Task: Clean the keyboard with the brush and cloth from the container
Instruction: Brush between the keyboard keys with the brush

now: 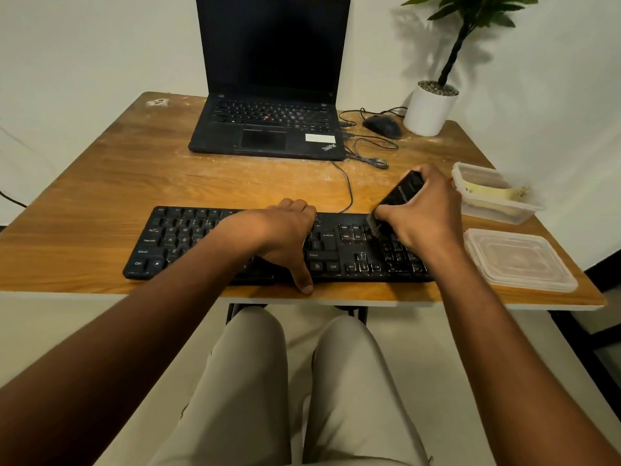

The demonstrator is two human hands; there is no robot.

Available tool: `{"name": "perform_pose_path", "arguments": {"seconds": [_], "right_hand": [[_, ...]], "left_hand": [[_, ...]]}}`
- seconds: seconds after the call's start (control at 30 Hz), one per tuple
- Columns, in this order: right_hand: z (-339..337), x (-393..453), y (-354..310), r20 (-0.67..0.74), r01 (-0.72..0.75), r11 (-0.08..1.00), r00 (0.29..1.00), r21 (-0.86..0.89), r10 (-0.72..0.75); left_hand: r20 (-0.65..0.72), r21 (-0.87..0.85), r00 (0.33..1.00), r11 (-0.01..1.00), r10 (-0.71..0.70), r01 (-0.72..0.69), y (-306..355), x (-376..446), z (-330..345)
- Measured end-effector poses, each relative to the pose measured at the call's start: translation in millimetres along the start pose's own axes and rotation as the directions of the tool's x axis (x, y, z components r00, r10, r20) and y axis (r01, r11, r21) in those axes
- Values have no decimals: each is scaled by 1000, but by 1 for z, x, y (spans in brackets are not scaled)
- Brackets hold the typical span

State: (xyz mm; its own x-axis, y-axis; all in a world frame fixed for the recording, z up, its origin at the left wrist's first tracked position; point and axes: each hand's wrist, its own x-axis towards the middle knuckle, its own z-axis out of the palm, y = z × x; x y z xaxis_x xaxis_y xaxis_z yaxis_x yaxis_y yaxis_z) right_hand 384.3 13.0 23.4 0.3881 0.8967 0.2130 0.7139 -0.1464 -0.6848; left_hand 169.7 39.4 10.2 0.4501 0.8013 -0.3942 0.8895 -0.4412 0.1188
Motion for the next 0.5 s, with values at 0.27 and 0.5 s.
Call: {"name": "perform_pose_path", "arguments": {"seconds": [0.27,0.5], "right_hand": [[20,-20,-13,77,54,998,995,36,-57],[2,-12,-4,-64,94,992,993,-86,-100]], "left_hand": [[-8,-10,1000,1000,1,-1,0,0,0],[-9,-11,1000,1000,8,-8,0,-1,0]]}}
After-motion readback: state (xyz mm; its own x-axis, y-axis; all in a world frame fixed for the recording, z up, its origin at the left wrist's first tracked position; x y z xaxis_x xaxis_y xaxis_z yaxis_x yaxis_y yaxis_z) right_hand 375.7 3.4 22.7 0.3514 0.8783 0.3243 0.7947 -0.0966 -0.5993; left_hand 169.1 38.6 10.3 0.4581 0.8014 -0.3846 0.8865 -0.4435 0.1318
